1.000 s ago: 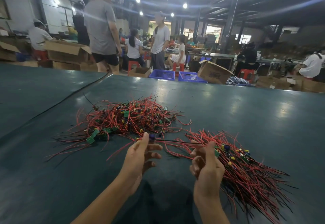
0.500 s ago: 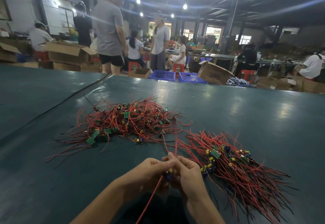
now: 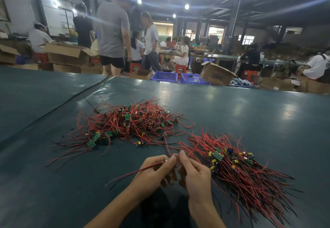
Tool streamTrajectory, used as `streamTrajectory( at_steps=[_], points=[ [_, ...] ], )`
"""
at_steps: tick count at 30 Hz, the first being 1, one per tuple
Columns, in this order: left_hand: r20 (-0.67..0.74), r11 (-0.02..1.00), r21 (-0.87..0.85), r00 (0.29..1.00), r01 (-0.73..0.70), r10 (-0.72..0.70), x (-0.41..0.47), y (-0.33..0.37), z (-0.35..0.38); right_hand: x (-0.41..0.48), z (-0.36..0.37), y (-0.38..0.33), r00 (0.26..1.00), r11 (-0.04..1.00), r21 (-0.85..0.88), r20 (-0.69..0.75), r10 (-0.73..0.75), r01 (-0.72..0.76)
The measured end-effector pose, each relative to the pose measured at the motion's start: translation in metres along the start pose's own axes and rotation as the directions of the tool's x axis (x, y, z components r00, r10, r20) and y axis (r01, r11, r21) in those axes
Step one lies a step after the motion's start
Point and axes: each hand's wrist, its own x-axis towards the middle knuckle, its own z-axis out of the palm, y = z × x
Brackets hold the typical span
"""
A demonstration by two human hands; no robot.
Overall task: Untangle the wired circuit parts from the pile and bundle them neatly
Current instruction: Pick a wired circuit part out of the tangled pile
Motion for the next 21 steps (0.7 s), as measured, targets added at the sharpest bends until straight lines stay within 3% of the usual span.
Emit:
streamTrajectory(
  at_steps=[4,8,12,15,17,21],
  points=[
    [-0.023,0.998,0.048,0.999,-0.030,0.031,0.004,-0.001,-0.004,0.000,0.001,0.001,0.998,0.999,-0.019,-0.053,0.027,-0.028],
    [0.024,0.995,0.049,0.996,-0.086,0.085,0.005,0.002,-0.009,0.009,-0.013,-0.007,0.970,0.983,0.146,-0.200,0.136,-0.108],
    [0.011,0.992,0.022,0.992,-0.124,0.124,0.007,0.007,-0.017,0.017,-0.026,-0.012,0.961,0.957,0.289,-0.255,0.108,-0.031],
    [-0.025,0.994,-0.015,0.994,-0.111,0.111,0.007,0.006,-0.016,0.018,-0.025,-0.011,0.958,0.958,0.286,-0.275,0.082,0.001],
    [-0.021,0.995,-0.033,0.995,-0.095,0.094,0.006,0.005,-0.013,0.018,-0.023,-0.009,0.962,0.965,0.263,-0.260,0.081,-0.010],
    [-0.005,0.996,-0.060,0.998,-0.060,0.060,0.004,0.008,-0.009,0.009,-0.008,-0.001,0.995,0.992,0.110,-0.072,0.063,-0.054]
  ],
)
